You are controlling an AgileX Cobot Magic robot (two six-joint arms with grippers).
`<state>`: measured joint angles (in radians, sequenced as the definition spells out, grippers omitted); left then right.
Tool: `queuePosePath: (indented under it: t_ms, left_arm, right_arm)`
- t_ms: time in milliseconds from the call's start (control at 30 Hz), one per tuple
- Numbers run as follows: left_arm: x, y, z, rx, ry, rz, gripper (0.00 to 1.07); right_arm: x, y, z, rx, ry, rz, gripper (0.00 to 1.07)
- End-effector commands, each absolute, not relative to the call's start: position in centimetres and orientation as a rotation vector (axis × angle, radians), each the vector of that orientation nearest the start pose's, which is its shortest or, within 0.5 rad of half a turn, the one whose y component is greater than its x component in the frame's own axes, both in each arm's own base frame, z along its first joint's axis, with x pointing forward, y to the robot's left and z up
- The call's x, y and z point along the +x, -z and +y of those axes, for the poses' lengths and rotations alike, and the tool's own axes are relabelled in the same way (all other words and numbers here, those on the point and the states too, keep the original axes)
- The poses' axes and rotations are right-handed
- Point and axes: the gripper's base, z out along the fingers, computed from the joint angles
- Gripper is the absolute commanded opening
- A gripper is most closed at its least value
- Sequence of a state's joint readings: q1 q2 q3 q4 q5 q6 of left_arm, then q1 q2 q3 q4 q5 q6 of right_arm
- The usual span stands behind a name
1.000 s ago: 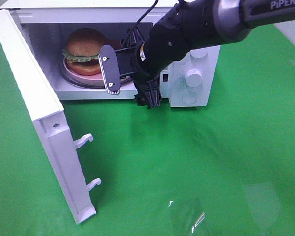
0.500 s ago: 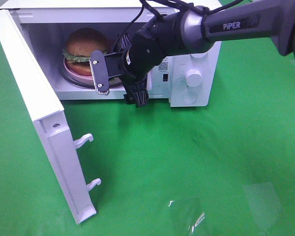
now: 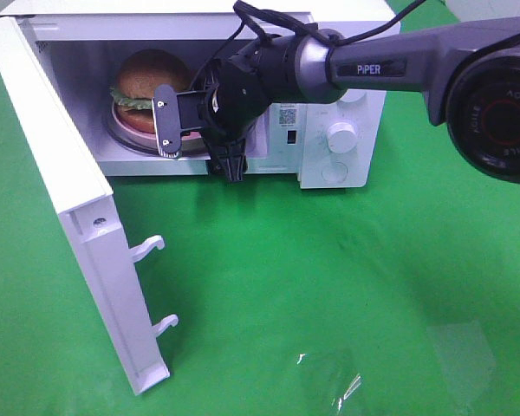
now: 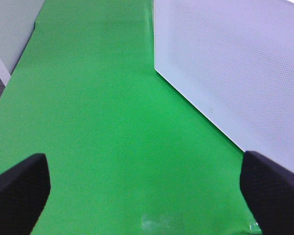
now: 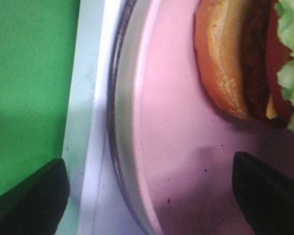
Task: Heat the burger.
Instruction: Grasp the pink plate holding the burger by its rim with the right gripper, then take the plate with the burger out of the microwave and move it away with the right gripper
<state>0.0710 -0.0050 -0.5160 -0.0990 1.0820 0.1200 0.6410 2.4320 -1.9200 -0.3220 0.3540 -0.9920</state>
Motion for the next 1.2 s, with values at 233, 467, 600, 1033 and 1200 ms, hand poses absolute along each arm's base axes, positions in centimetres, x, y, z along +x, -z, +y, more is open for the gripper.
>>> queuePosePath:
  t_ms: [233, 467, 600, 1033, 1200]
  left_arm:
    - [-0.9, -28.1, -0.8, 0.044, -0.003, 2.021, 0.98]
    - [-0.9, -28.1, -0.8, 0.044, -0.003, 2.021, 0.98]
    - [-0.9, -28.1, -0.8, 0.044, -0.003, 2.021, 0.98]
    - [-0.9, -28.1, -0.8, 0.044, -0.003, 2.021, 0.98]
    - [-0.9, -28.1, -0.8, 0.044, -0.003, 2.021, 0.98]
  right_arm:
    - [44.1, -10.7, 31.9, -1.944, 0.380, 1.428, 0.84]
    - [44.0, -10.2, 32.0, -1.941, 0.351, 1.450, 0.68]
    - [43.9, -10.3, 31.9, -1.950, 0.350, 1.458, 0.51]
    - [43.1, -12.0, 31.8, -1.952, 0.276, 1.542, 0.00]
    - [42.4, -13.1, 31.8, -2.016, 0.226, 1.517, 0.00]
